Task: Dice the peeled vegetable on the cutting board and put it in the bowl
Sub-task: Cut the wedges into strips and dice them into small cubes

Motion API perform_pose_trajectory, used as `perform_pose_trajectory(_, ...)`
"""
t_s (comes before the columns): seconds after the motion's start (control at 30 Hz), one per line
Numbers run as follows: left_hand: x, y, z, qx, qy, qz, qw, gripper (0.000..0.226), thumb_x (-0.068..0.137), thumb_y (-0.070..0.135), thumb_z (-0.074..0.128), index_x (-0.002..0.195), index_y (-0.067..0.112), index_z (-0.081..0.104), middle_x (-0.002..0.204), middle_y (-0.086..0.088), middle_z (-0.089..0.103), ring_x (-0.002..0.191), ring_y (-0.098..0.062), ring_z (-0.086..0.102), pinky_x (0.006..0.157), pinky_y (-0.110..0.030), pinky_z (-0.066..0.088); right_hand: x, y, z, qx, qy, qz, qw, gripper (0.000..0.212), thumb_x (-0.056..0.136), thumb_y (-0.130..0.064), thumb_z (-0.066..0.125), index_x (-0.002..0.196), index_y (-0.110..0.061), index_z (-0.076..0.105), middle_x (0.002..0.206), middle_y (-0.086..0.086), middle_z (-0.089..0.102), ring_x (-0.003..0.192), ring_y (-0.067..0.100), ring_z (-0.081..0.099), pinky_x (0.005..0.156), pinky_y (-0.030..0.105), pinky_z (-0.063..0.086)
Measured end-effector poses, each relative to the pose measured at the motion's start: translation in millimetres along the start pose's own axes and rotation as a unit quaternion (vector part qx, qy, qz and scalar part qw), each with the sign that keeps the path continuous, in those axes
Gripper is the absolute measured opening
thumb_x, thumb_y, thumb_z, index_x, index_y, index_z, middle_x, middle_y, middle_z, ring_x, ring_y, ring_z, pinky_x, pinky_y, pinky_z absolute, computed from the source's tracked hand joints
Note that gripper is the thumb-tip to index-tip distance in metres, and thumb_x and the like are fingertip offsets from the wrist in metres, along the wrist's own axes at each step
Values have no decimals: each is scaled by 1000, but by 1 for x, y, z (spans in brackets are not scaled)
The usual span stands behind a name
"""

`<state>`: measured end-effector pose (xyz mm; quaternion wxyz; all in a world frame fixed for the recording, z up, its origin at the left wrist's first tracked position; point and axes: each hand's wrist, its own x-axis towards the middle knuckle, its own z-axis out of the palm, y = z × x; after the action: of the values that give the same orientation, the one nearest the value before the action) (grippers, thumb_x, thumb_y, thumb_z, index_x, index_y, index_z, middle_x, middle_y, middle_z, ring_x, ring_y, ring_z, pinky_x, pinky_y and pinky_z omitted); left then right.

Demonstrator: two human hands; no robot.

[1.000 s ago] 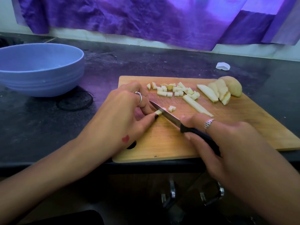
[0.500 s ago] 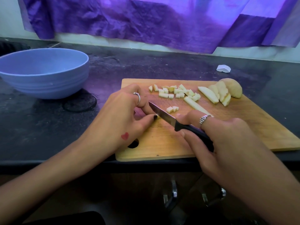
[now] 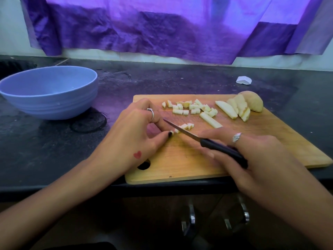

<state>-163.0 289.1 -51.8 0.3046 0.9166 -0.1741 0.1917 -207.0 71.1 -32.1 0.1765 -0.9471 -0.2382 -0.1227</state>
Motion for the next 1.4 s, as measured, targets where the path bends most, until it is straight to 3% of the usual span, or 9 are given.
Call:
perform_pose_trajectory(0.07,4,1,-1,14,-10,12,1000,2,77,26,74,78,26,73,86,17,49,78,12,44,68,-1,30,-4,9,-11,34,-7,0,999,33,81,-59,39,110,-48,51,68,-18,61,59,4,58,53,21,45)
perform_pose_trajectory(0.2,22,-3,-1,71,-26,23,997,5,79,29,73,78,25,69,90,17,47,91,-2,41,77,-4,30,-15,30,-31,25,-13,-17,999,28,79,-60,46,98,-46,60,73,-17,60,61,5,57,54,21,44)
perform_pose_trajectory(0.4,51,-9,2,99,-11,6,995,6,79,30,73,82,28,69,93,14,47,98,-12,46,82,-45,47,12,49,-25,56,-27,-26,998,31,75,-64,54,96,-44,66,79,-17,59,74,3,55,61,19,41)
perform_pose_trajectory(0.57,53,-7,-2,109,44,14,993,7,85,32,63,91,29,65,98,11,50,95,-13,49,80,-44,48,55,63,-9,68,7,14,998,16,78,-46,67,94,-43,65,76,-15,53,86,3,49,78,37,48)
perform_pose_trajectory(0.7,42,1,-5,124,59,55,989,17,86,39,55,95,28,65,93,14,52,92,-11,51,75,-41,48,56,82,-14,116,6,22,993,21,73,-48,69,94,-44,68,80,-9,58,88,8,53,76,28,42)
perform_pose_trajectory(0.83,41,14,3,77,-46,145,985,24,87,45,49,97,34,67,94,18,60,80,-7,62,67,-37,53,33,98,-32,233,59,43,970,23,71,-35,70,93,-28,73,75,8,63,63,3,55,61,8,38)
perform_pose_trajectory(1.07,74,32,40,176,-144,317,921,42,90,6,59,128,24,59,129,7,58,114,-20,58,84,-40,52,7,110,-21,385,145,107,905,18,72,-28,68,89,-25,73,61,1,55,44,8,35,40,14,29)
perform_pose_trajectory(1.27,90,31,46,187,-190,368,891,31,84,1,61,113,11,66,107,-8,64,100,-31,58,77,-43,52,3,111,-18,398,182,114,892,19,74,-26,68,92,-23,72,66,-4,62,43,9,35,41,15,31)
perform_pose_trajectory(1.4,104,32,44,222,-227,351,881,30,83,5,61,109,20,58,107,5,56,99,-15,44,78,-40,47,3,111,-18,394,187,121,892,15,77,-24,68,91,-26,72,66,-4,63,44,8,36,41,15,32)
